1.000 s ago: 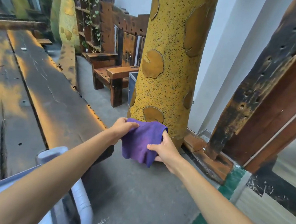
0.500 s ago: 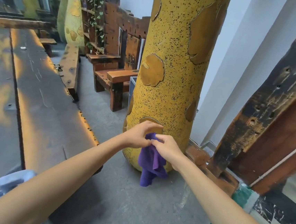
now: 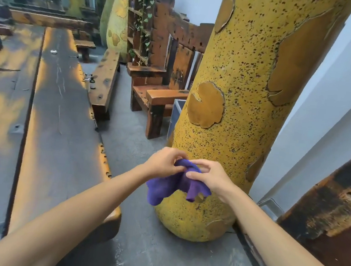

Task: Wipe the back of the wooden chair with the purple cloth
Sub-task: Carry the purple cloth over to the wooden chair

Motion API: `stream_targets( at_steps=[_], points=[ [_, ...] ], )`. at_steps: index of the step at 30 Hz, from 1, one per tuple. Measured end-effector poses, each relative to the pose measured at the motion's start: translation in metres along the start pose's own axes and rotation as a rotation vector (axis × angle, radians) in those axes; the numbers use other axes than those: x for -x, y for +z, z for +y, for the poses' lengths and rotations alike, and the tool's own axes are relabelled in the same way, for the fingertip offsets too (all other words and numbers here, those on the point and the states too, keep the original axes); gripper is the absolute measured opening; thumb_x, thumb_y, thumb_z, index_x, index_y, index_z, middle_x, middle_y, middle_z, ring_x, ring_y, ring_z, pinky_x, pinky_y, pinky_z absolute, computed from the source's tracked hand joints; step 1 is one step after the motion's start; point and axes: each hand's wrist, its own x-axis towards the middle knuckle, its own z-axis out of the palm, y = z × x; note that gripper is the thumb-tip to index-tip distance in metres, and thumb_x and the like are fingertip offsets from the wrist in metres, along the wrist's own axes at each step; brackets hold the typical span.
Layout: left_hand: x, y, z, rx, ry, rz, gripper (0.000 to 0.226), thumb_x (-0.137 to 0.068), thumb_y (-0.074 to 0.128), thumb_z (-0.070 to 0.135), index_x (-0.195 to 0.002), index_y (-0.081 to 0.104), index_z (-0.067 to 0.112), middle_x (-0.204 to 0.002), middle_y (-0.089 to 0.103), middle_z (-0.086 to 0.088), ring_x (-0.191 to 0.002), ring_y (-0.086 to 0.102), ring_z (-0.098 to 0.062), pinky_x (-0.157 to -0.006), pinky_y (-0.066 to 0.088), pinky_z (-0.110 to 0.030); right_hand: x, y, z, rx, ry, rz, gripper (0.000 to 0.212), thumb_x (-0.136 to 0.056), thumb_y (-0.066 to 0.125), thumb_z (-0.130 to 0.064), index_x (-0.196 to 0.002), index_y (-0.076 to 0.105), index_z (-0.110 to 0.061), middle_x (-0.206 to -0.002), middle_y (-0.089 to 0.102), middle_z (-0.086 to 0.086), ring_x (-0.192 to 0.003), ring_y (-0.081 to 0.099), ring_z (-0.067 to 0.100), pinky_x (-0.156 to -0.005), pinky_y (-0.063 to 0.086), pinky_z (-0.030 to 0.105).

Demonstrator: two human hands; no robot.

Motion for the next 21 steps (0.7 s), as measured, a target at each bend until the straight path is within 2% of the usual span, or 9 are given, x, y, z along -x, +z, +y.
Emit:
stream_targets(
  at_steps=[2,5,8,11,14,15,17,20,21],
  points=[
    [-0.007,-0.009,-0.02,0.015,-0.048,0.056,0.015,-0.08,0.07,0.04,-0.09,0.07,0.029,-0.073,0.06,0.01,-0.074,0.057,-0.015,-0.07,0.053,-0.041,-0.019,0.0,-0.002,-0.009,0.005,0.042,0.033,-0.086,0.079,-0.008,-0.116,0.07,-0.018,-0.094,0.079,0.013,-0.077,0.074,0.019,-0.069,0.059,0.029],
    [-0.021,-0.023,-0.057,0.017,-0.099,0.109,0.015,-0.081,0.07,0.039,-0.086,0.07,0.025,-0.072,0.061,0.01,-0.071,0.056,-0.013,-0.066,0.051,-0.039,-0.063,0.001,-0.005,0.064,-0.061,0.023,0.024,-0.094,0.071,-0.016,-0.111,0.071,-0.032,-0.091,0.079,0.011,-0.078,0.073,0.022,-0.078,0.059,0.041],
    [-0.036,-0.035,-0.092,0.03,-0.159,0.184,0.016,-0.082,0.074,0.039,-0.089,0.068,0.026,-0.061,0.056,0.01,-0.06,0.052,-0.007,-0.058,0.044,-0.033,-0.109,0.009,-0.011,0.221,-0.14,-0.019,0.022,-0.097,0.065,-0.027,-0.11,0.067,-0.044,-0.088,0.076,0.012,-0.08,0.072,0.029,-0.075,0.059,0.042],
    [-0.057,-0.046,-0.123,0.021,-0.223,0.25,0.026,-0.08,0.078,0.035,-0.09,0.059,0.021,-0.062,0.054,0.01,-0.06,0.05,-0.006,-0.058,0.041,-0.032,-0.155,0.022,-0.02,0.242,-0.196,-0.014,0.021,-0.098,0.061,-0.03,-0.11,0.065,-0.047,-0.079,0.071,-0.006,-0.074,0.067,0.019,-0.073,0.058,0.039],
    [-0.093,-0.062,-0.164,0.023,-0.294,0.335,0.028,-0.076,0.077,0.023,-0.075,0.049,0.024,-0.062,0.053,0.01,-0.059,0.049,-0.011,-0.056,0.037,-0.033,-0.216,0.035,-0.035,0.166,-0.229,-0.028,0.023,-0.1,0.059,-0.02,-0.111,0.068,-0.038,-0.072,0.066,-0.002,-0.062,0.063,0.016,-0.062,0.056,0.033],
    [-0.108,-0.068,-0.178,0.021,-0.318,0.352,0.031,-0.075,0.075,0.018,-0.07,0.046,0.026,-0.06,0.052,0.01,-0.058,0.048,-0.011,-0.056,0.035,-0.032,-0.24,0.041,-0.039,0.136,-0.235,-0.039,0.023,-0.1,0.059,-0.014,-0.111,0.07,-0.031,-0.075,0.066,0.0,-0.064,0.063,0.017,-0.057,0.056,0.029],
    [-0.135,-0.077,-0.204,0.026,-0.33,0.342,0.034,-0.075,0.072,0.01,-0.068,0.045,0.029,-0.061,0.052,0.011,-0.058,0.048,-0.007,-0.059,0.034,-0.029,-0.289,0.053,-0.046,0.089,-0.228,-0.057,0.021,-0.099,0.058,-0.005,-0.107,0.075,-0.015,-0.087,0.07,0.004,-0.074,0.063,0.015,-0.058,0.054,0.018],
    [-0.173,-0.085,-0.243,0.04,-0.352,0.232,0.018,-0.079,0.067,0.005,-0.087,0.062,0.021,-0.08,0.062,0.008,-0.074,0.059,-0.012,-0.072,0.043,-0.028,-0.36,0.071,-0.055,0.005,-0.164,-0.062,0.018,-0.097,0.059,0.001,-0.103,0.075,-0.003,-0.093,0.071,0.01,-0.082,0.064,0.019,-0.065,0.059,0.024],
    [-0.184,-0.088,-0.257,0.037,-0.36,0.18,0.022,-0.08,0.064,0.004,-0.098,0.066,0.017,-0.09,0.064,0.006,-0.084,0.061,-0.014,-0.078,0.044,-0.027,-0.381,0.077,-0.06,-0.018,-0.144,-0.06,0.018,-0.096,0.059,0.002,-0.103,0.075,-0.001,-0.094,0.071,0.011,-0.083,0.065,0.019,-0.068,0.06,0.026]
  ],
)
